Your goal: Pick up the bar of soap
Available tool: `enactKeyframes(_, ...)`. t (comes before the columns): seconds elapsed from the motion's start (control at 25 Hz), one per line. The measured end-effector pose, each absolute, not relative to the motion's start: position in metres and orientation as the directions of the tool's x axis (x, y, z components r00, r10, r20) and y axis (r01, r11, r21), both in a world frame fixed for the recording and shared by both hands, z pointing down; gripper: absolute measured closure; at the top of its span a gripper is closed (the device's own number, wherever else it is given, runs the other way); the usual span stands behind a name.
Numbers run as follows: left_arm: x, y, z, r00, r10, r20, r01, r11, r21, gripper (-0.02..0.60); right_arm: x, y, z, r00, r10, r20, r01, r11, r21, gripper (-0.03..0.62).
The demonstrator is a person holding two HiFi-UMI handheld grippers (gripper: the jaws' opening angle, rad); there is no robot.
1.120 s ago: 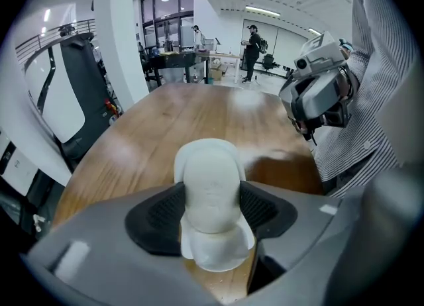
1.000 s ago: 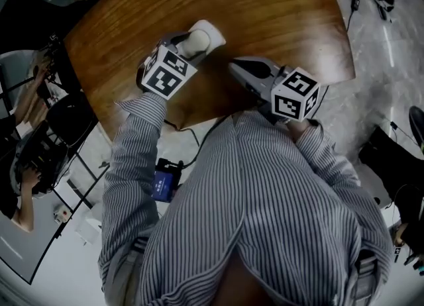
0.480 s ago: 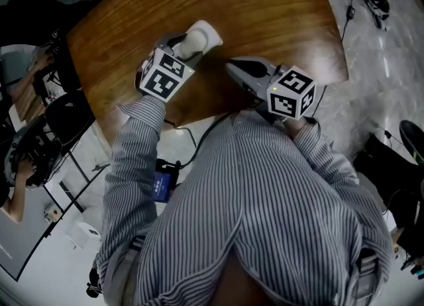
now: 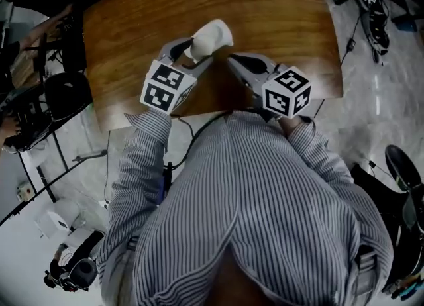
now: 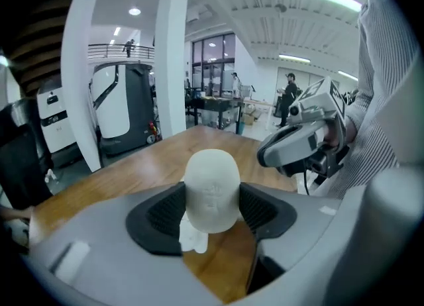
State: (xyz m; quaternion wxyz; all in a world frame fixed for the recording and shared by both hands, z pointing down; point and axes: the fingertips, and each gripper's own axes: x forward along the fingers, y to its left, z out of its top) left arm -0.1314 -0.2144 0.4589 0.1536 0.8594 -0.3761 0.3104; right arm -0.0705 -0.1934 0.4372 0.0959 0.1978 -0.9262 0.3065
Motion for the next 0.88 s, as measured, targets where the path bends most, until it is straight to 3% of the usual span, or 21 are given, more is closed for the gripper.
enactKeyframes(0.32, -0.132, -0.188, 0.434, 0.513, -0.733, 0.446, -0.847, -0.515, 0.128, 0.319, -0.078, -0.180, 0.437, -0.900, -0.274, 0.338, -0.410, 0.795, -0.448, 0.592)
enactKeyframes(0.56, -0.128, -0.174, 0.415, 0.556, -0.794, 0.247, -0.824, -0.487, 0.289, 0.319, -0.082, -0.180, 0.434, -0.898, -0.281, 0.339, -0.412, 0.806, -0.424, 0.592)
enactKeyframes(0.88, -0.147, -0.161, 0.405, 0.519, -0.845, 0.128, -0.807, -0.435, 0.400, 0.319, -0.087, -0.178, 0.430, -0.895, -0.292, 0.336, -0.419, 0.809, -0.412, 0.592)
